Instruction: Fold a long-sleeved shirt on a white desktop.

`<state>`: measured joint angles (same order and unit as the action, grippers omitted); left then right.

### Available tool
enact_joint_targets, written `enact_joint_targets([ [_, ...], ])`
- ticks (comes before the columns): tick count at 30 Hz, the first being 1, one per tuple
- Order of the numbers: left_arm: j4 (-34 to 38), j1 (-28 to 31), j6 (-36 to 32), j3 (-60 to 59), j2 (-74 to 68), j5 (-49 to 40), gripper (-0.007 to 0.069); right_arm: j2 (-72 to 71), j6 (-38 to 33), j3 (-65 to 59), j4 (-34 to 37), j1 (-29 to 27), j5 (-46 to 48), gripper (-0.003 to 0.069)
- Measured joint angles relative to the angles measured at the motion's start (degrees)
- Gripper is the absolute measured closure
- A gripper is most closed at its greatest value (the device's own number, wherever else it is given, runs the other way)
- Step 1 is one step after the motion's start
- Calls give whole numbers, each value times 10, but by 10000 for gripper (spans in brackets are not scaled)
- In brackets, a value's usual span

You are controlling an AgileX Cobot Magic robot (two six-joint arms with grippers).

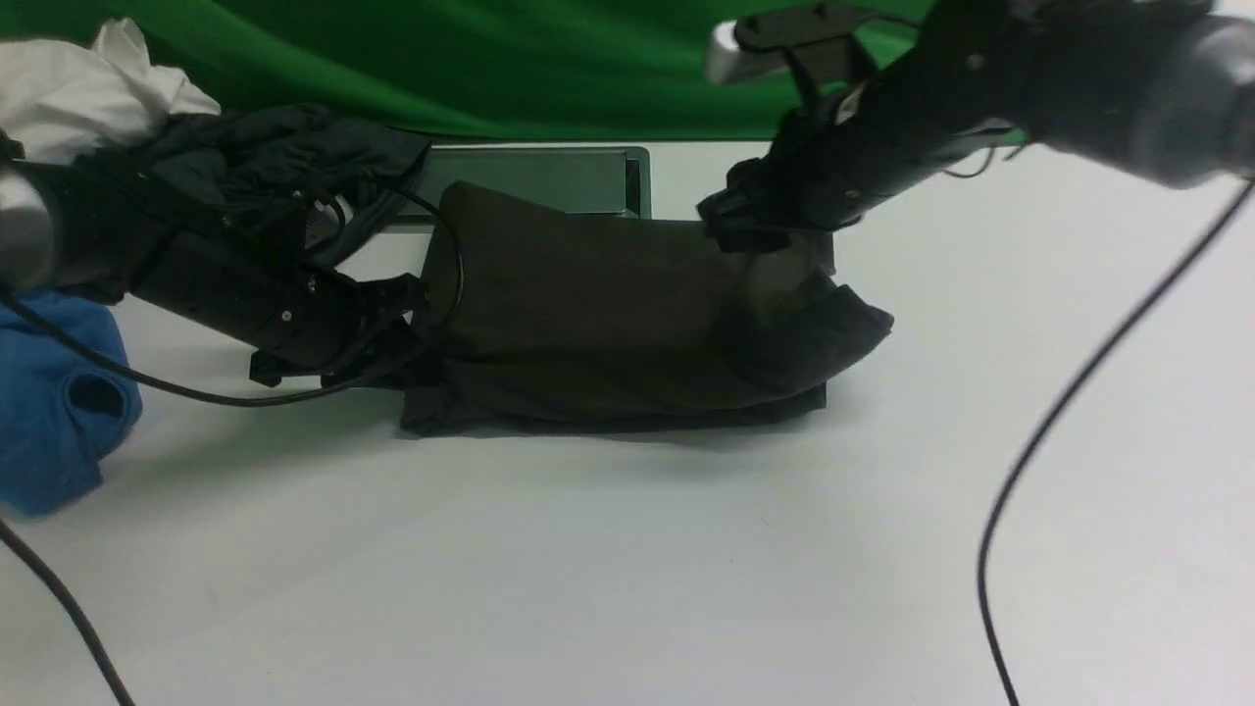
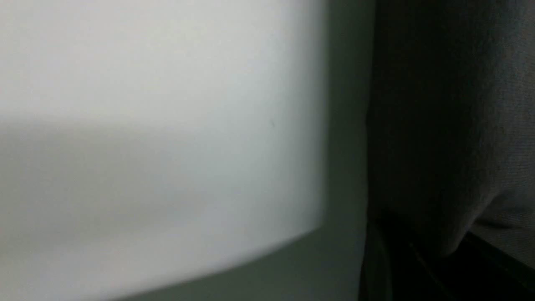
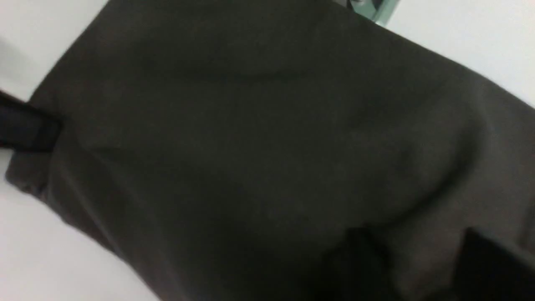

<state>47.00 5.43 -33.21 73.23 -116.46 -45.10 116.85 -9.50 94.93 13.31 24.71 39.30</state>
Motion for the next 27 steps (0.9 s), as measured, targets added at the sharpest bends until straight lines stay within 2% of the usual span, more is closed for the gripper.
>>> enact_joint_targets([
  [1,-1,0,0,0,0,1,547,15,1,4,1,0,20,538],
  [4,-2,0,0,0,1,1,547,43,2,-4,1,-3,68,620],
  [11,-13,-2,-2,0,1,-11,547,36,35,-76,17,-43,65,641],
  [16,-17,-2,-4,-1,1,-12,547,5,44,-87,-3,-84,64,638],
  [19,-21,-1,-4,-1,1,-10,547,-15,36,-90,-13,-95,45,619],
  [23,-27,-1,-4,-1,4,-10,528,-74,10,-91,-14,-98,14,470],
  [24,-28,-1,-4,-1,4,-11,525,-77,9,-91,-14,-98,13,462],
  [27,-55,-1,1,-2,17,-11,455,-120,-2,-91,-14,-98,12,353],
])
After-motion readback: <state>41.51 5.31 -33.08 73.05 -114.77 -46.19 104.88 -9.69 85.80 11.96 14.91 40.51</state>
